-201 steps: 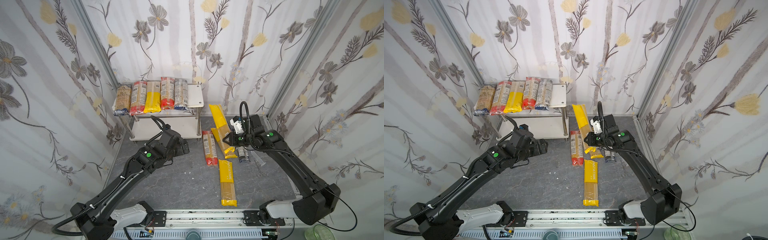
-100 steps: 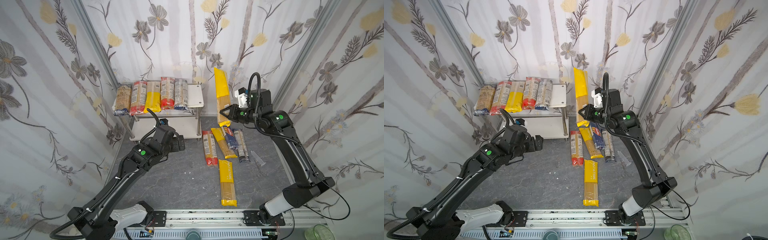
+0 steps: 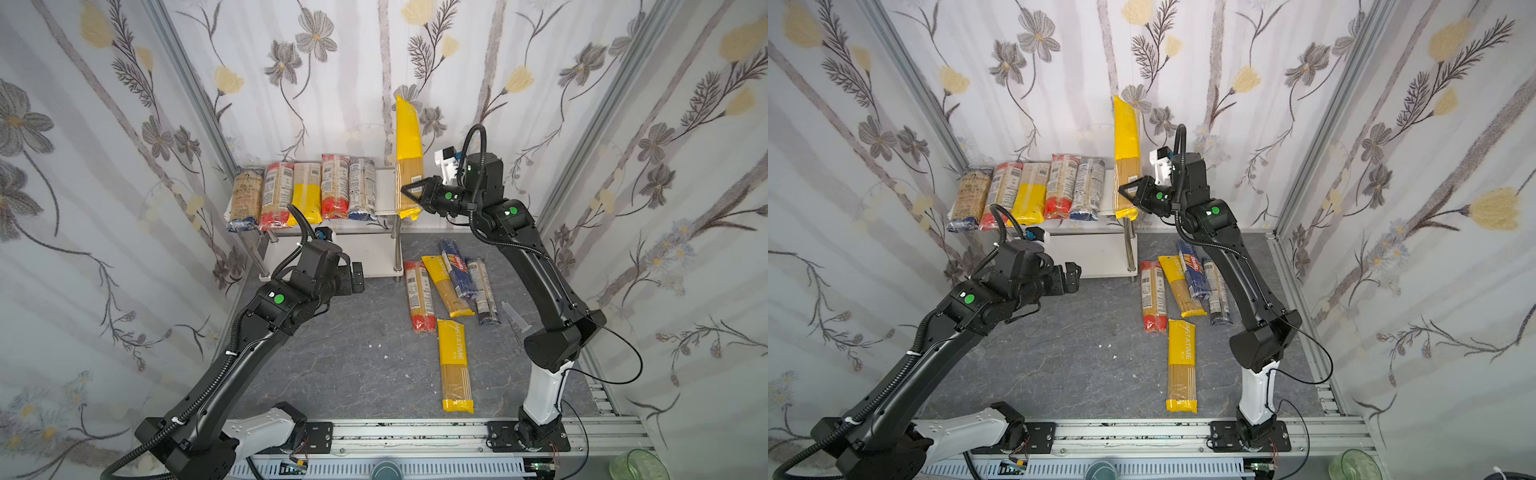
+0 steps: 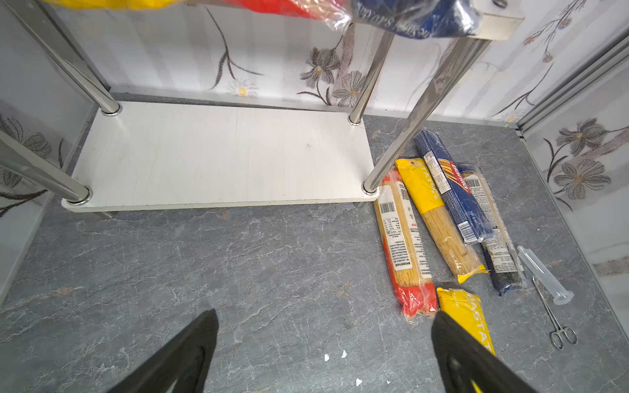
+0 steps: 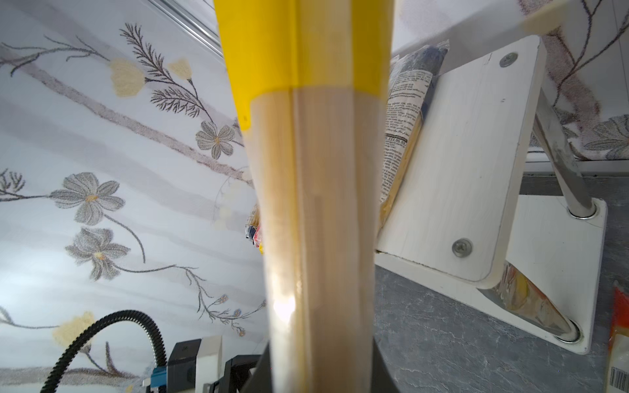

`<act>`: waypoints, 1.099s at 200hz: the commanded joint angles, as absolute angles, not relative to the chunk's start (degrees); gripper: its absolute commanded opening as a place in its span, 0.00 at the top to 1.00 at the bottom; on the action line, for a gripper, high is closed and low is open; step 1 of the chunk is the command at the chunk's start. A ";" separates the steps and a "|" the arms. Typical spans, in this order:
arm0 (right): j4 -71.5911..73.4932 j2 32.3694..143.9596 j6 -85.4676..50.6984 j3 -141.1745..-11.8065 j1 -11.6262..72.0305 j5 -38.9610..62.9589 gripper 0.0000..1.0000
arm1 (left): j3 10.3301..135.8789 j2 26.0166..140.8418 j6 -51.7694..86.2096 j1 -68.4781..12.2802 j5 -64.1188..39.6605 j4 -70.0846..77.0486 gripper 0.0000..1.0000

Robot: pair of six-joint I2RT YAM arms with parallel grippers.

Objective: Arrange pasta packages on shelves
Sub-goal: Place the pasta bag on the shelf.

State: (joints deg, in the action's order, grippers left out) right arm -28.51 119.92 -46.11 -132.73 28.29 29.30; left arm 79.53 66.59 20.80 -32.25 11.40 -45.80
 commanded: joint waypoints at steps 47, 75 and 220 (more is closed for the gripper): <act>-15.24 127.08 -48.54 -138.65 29.18 30.86 0.85 | 80.64 67.50 18.12 -30.78 10.22 -46.05 0.00; -16.64 128.38 -48.16 -138.67 29.03 30.49 0.81 | 80.77 67.85 17.41 -30.02 9.76 -46.05 0.00; -19.03 130.79 -48.84 -138.65 29.10 30.89 0.38 | 78.09 66.89 16.48 -26.06 7.08 -45.97 0.00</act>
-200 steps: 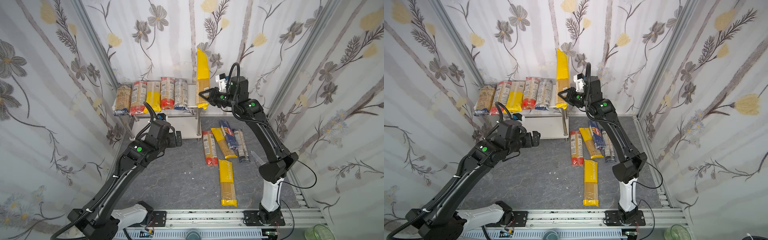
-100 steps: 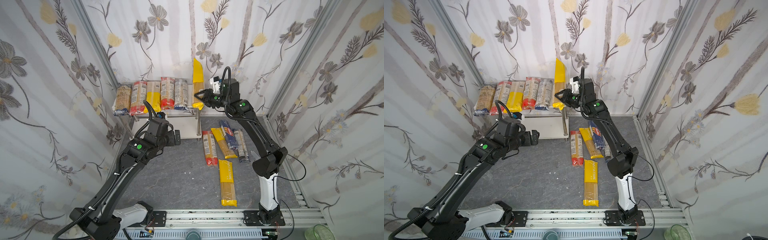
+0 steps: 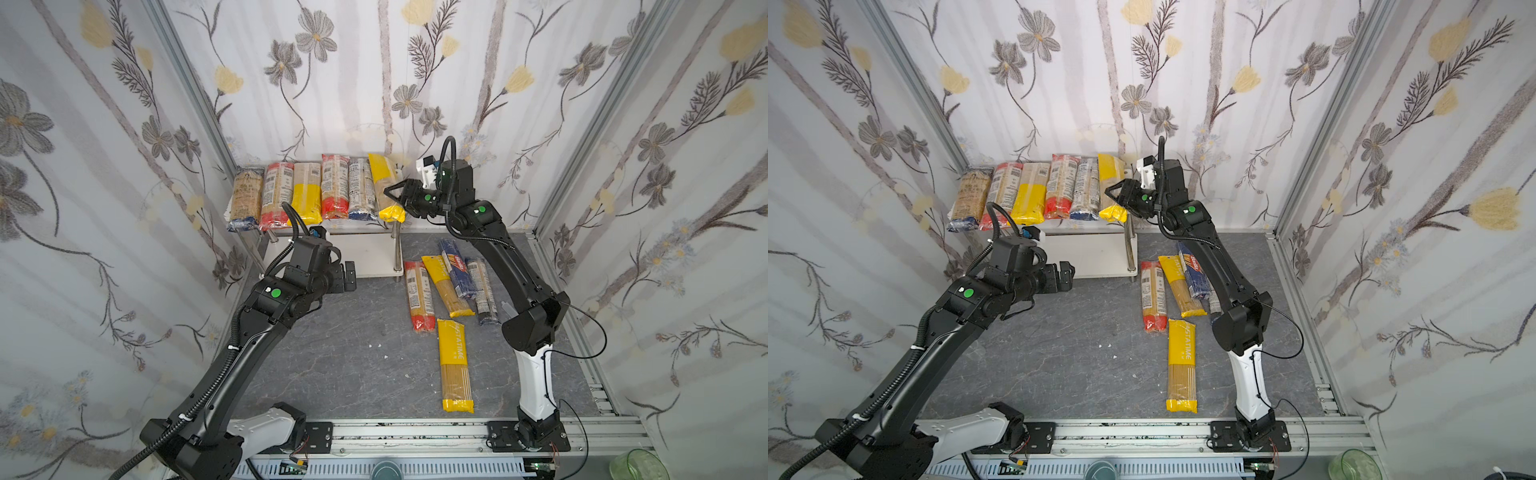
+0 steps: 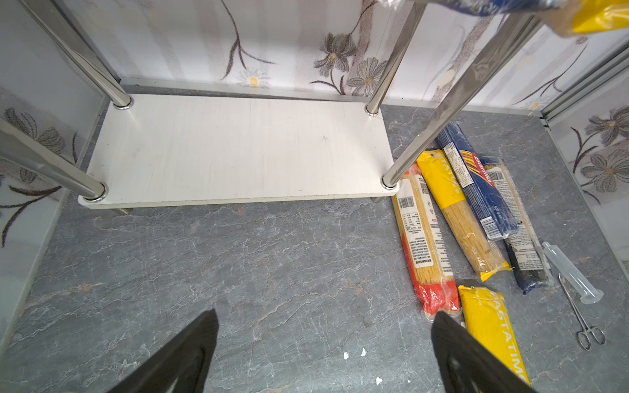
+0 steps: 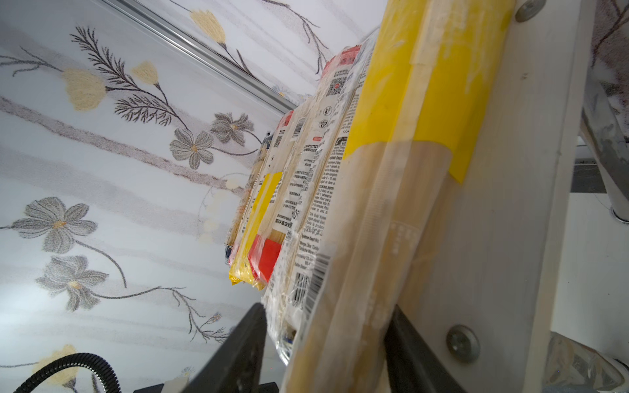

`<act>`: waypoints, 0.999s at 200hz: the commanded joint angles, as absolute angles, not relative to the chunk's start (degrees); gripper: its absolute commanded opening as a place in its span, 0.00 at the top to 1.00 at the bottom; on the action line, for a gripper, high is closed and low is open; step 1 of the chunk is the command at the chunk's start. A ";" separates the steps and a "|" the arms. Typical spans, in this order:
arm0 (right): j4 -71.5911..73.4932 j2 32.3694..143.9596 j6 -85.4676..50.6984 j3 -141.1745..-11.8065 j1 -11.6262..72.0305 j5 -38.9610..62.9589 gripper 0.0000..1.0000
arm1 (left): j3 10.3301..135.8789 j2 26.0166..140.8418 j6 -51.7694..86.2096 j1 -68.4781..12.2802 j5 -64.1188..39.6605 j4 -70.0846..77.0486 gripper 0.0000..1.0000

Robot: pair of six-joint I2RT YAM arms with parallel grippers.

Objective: Arrange pasta packages on shelves
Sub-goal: Place the pasta bag on the shelf, then pick up the pasta bag from the center of the table.

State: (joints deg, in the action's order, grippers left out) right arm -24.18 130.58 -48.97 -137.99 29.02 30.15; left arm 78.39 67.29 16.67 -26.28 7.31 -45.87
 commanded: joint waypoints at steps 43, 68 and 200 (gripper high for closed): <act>-18.96 130.45 -48.46 -138.64 29.09 30.64 0.31 | 77.71 66.31 16.57 -25.57 7.10 -45.97 0.00; -19.97 128.91 -46.99 -138.61 28.55 29.61 0.24 | 77.86 66.19 16.61 -25.47 7.03 -45.97 0.00; -41.90 116.24 -34.57 -129.95 27.99 11.83 0.00 | 71.40 62.84 24.42 -25.66 2.46 -43.49 0.00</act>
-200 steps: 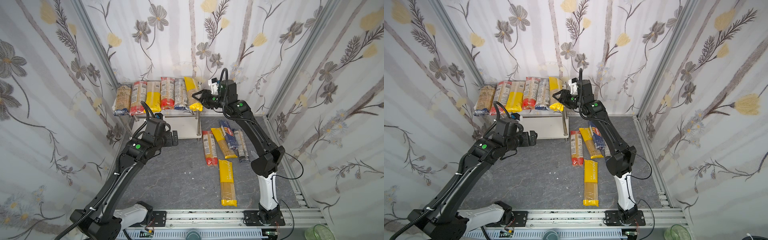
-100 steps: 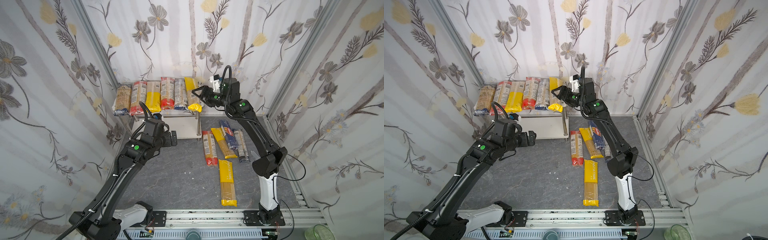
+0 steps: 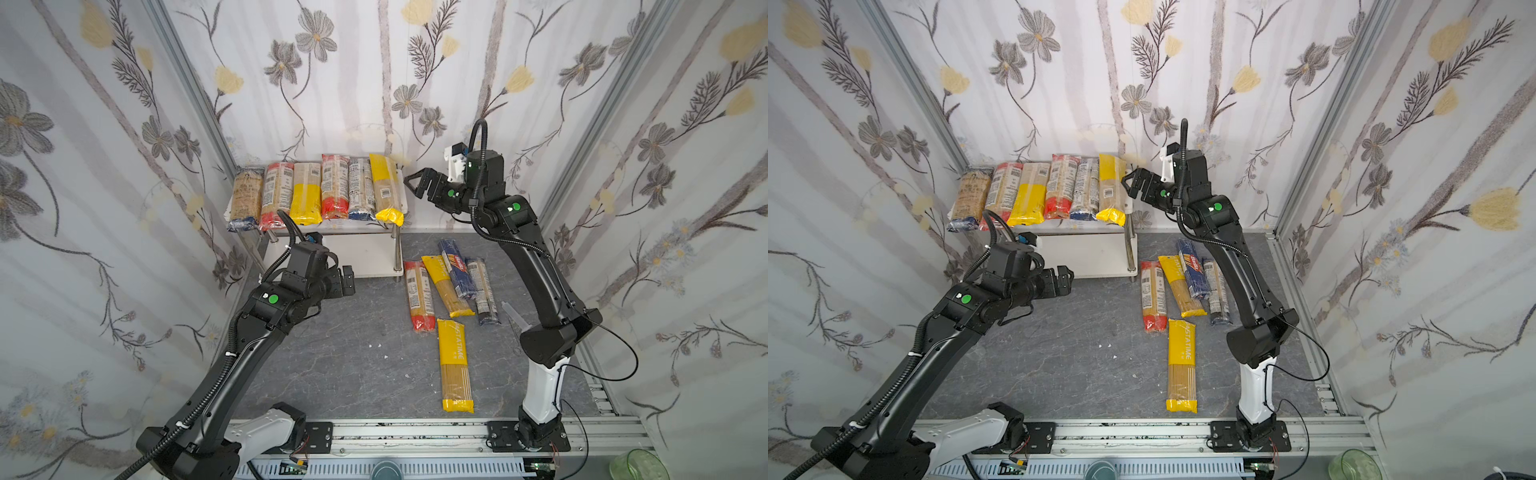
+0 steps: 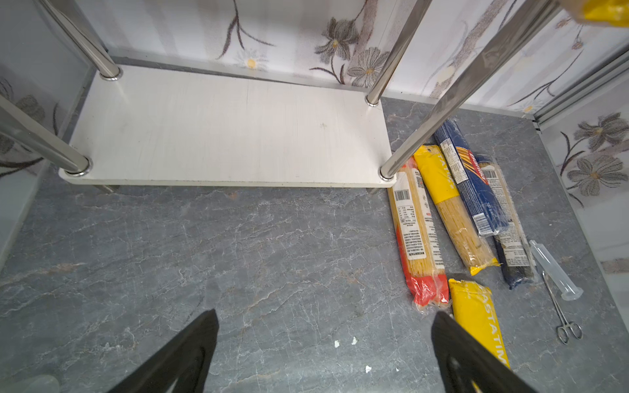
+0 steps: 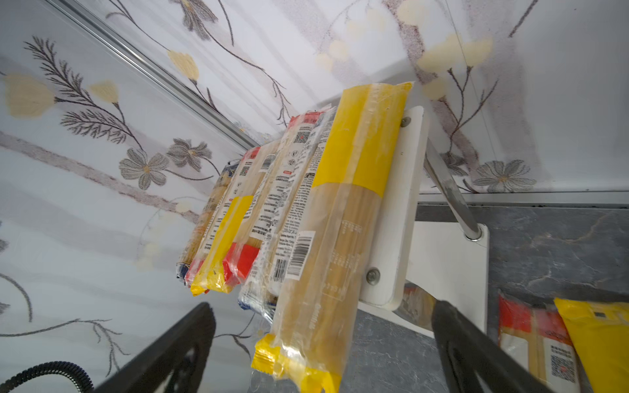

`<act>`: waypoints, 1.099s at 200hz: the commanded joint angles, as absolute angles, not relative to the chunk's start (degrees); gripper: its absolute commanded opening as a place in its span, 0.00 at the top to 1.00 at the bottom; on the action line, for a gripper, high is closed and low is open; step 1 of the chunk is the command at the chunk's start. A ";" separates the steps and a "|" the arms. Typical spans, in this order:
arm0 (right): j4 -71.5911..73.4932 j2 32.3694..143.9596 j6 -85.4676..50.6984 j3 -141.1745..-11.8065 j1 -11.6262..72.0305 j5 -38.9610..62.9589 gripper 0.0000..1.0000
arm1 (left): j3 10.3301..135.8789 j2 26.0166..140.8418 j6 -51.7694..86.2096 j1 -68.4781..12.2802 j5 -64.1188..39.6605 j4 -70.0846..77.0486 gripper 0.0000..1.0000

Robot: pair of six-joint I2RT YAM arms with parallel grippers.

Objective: Arrange pasta packages on shelves
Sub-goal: Pick up the pasta bag from the center of the table.

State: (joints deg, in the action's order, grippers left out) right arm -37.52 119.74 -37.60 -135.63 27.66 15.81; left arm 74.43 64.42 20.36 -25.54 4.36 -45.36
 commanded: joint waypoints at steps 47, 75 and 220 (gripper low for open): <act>-36.42 101.62 -35.23 -105.21 28.25 7.63 0.00 | 64.16 57.76 31.12 -28.92 2.26 -41.50 0.00; -35.69 94.04 -36.12 -93.23 28.44 6.07 0.01 | 59.83 55.09 36.25 -33.92 4.43 -40.45 0.00; -38.75 56.95 -43.29 -55.40 30.86 1.98 0.01 | 52.56 70.23 47.50 -56.07 12.63 -25.22 0.00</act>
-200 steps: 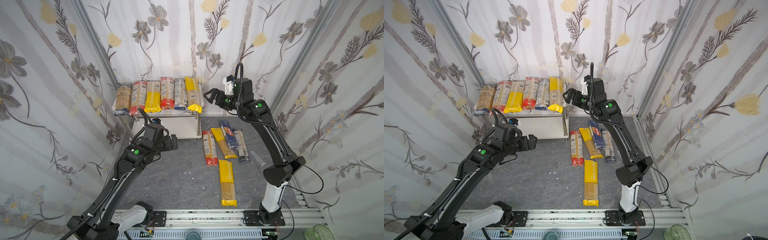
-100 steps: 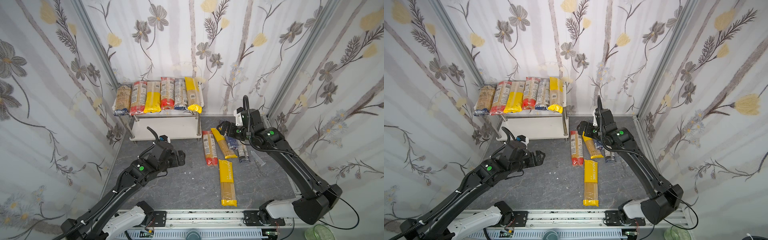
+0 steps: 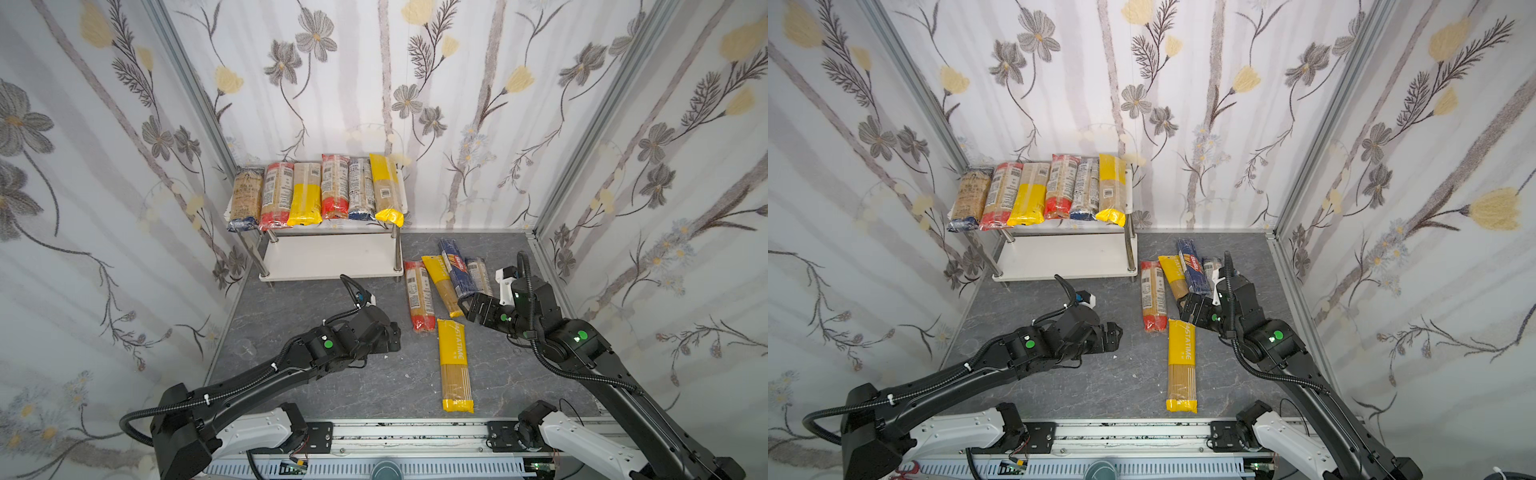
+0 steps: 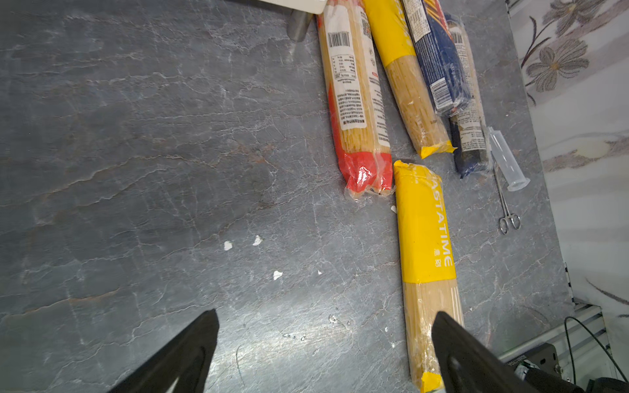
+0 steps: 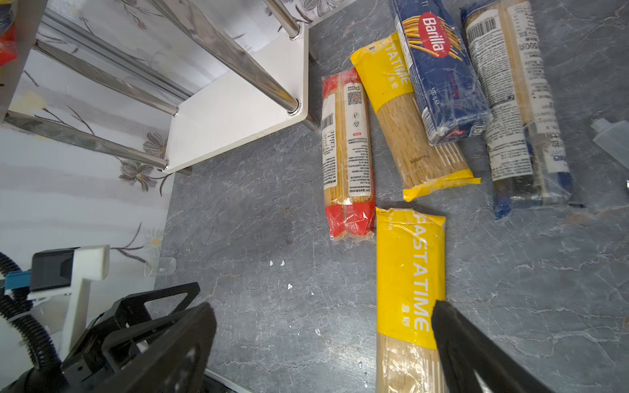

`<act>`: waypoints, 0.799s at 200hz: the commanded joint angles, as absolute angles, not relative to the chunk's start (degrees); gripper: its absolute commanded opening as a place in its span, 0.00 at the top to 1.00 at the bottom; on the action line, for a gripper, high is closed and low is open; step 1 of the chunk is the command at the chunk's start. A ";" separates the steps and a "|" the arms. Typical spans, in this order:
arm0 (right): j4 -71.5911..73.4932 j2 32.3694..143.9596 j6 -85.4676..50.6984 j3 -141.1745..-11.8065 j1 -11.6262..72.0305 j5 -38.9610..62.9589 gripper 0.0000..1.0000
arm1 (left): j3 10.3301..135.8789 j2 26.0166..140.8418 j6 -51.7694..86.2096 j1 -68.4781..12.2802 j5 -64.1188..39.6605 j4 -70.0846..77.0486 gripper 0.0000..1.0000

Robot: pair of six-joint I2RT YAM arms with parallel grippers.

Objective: Arrange pasta packages on shelves
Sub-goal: Pick up the pasta bag from the center of the table.

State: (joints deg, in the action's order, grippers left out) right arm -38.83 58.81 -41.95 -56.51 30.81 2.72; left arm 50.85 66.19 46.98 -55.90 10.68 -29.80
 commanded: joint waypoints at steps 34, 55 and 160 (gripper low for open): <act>-40.04 53.91 -43.40 -54.97 30.48 0.04 0.00 | 57.37 80.65 46.32 -56.07 14.58 -24.44 0.00; -40.78 53.35 -42.99 -54.61 29.48 0.41 0.00 | 61.35 87.27 45.88 -56.11 14.88 -23.87 0.00; -42.41 55.74 -36.43 -54.62 20.61 6.13 0.00 | 80.15 111.53 44.81 -55.05 13.98 -21.25 0.00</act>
State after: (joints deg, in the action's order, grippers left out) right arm -42.37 55.11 -38.81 -54.08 22.31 3.33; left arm 77.58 108.44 44.77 -55.61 13.50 -22.04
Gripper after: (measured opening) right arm 0.996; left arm 0.997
